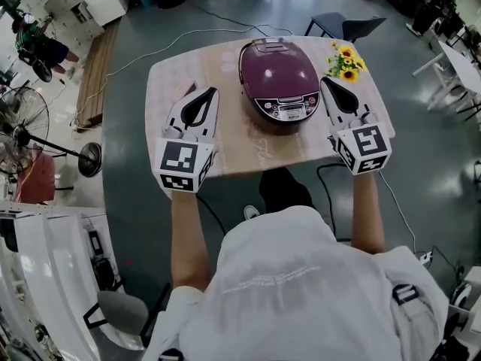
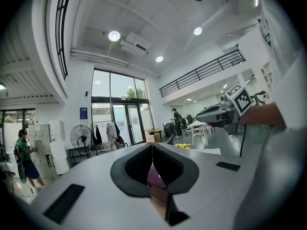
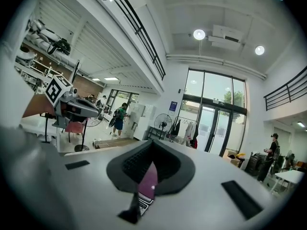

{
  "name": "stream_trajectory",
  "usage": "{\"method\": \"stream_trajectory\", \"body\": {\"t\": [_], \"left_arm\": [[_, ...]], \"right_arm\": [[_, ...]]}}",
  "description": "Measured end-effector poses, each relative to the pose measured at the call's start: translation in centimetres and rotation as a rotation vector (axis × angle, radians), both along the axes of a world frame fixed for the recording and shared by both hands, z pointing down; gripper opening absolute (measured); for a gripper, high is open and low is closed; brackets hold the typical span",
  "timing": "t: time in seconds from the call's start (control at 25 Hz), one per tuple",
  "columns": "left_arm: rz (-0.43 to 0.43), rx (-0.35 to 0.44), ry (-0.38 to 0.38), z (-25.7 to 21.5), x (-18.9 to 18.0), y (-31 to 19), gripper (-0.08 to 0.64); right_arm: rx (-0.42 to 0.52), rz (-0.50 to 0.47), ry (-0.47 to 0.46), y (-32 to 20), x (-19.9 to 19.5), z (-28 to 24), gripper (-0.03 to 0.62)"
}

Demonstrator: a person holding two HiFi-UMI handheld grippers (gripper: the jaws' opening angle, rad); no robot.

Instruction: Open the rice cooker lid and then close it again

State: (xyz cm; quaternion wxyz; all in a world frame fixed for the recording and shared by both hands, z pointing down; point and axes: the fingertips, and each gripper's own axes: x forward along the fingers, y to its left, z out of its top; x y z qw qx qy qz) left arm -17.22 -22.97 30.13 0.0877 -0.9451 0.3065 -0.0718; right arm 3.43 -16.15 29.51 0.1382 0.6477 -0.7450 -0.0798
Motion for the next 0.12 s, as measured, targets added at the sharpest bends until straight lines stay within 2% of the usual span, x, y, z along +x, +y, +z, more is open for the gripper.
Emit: {"method": "stream_trajectory", "body": {"t": [0.12], "left_arm": [[0.005,0.004,-0.005,0.07,0.34,0.05,0.017]], "right_arm": [[0.004,0.004,-0.005,-0.05,0.47,0.15,0.026]]}}
